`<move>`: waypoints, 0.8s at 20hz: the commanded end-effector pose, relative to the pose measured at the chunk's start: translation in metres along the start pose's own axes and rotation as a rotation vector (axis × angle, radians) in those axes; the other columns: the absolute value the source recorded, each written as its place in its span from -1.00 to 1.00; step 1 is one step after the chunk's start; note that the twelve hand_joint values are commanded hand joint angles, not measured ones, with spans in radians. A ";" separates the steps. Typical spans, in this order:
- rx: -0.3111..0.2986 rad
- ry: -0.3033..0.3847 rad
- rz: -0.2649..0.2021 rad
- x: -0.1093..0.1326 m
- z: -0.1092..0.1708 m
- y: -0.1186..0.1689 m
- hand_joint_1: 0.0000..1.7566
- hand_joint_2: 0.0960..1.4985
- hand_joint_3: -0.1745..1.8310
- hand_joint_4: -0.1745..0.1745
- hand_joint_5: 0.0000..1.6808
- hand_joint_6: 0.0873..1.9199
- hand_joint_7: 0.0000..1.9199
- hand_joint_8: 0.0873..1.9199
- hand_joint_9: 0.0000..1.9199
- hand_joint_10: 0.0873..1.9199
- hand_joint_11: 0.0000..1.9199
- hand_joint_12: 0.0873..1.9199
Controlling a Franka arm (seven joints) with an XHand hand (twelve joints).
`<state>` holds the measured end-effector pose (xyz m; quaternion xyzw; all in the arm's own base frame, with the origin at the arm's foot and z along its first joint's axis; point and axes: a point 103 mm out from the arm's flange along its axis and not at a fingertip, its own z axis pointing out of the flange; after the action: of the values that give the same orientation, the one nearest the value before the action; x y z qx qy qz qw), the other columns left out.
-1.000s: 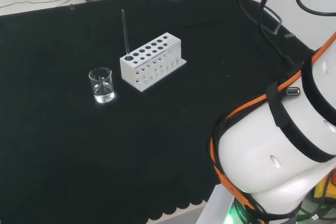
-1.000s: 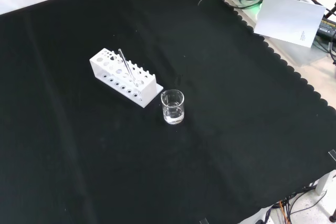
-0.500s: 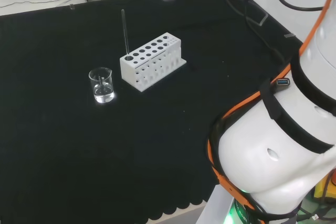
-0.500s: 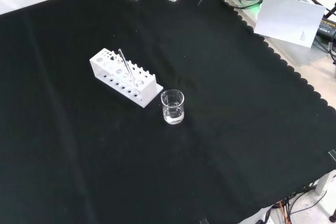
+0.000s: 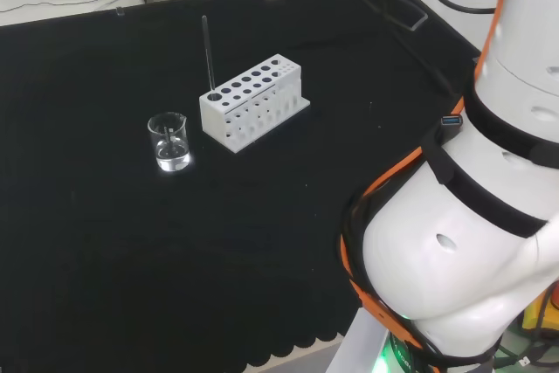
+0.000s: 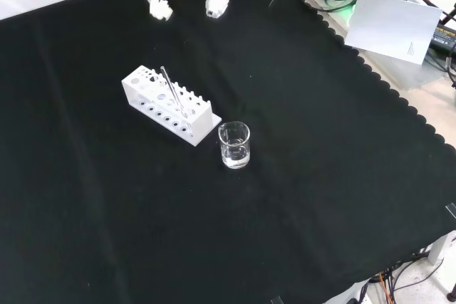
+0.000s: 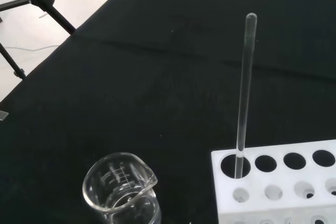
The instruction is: Take the glass rod from the white test tube rack.
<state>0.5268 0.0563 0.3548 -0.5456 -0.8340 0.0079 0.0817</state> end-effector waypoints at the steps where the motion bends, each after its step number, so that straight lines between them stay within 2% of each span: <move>1: 0.023 -0.004 -0.020 -0.013 0.008 0.019 -0.47 0.33 -0.52 -0.98 -0.59 -0.96 -0.69 -0.13 -0.45 -0.08 -0.87 0.51; 8: 0.058 -0.002 -0.028 -0.026 0.020 0.041 -0.48 0.35 -0.53 -1.00 -0.58 -0.88 -0.64 -0.10 -0.39 -0.03 -0.70 0.44; 12: 0.072 0.017 -0.032 -0.038 0.028 0.054 -0.49 0.36 -0.54 -1.00 -0.69 -0.58 -0.61 -0.08 -0.35 -0.02 -0.59 0.40; 16: 0.087 0.022 -0.029 -0.050 0.038 0.060 -0.49 0.37 -0.54 -1.00 -0.74 -0.44 -0.59 -0.06 -0.32 0.00 -0.54 0.40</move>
<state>0.5844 0.0486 0.3203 -0.5318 -0.8403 0.0291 0.1014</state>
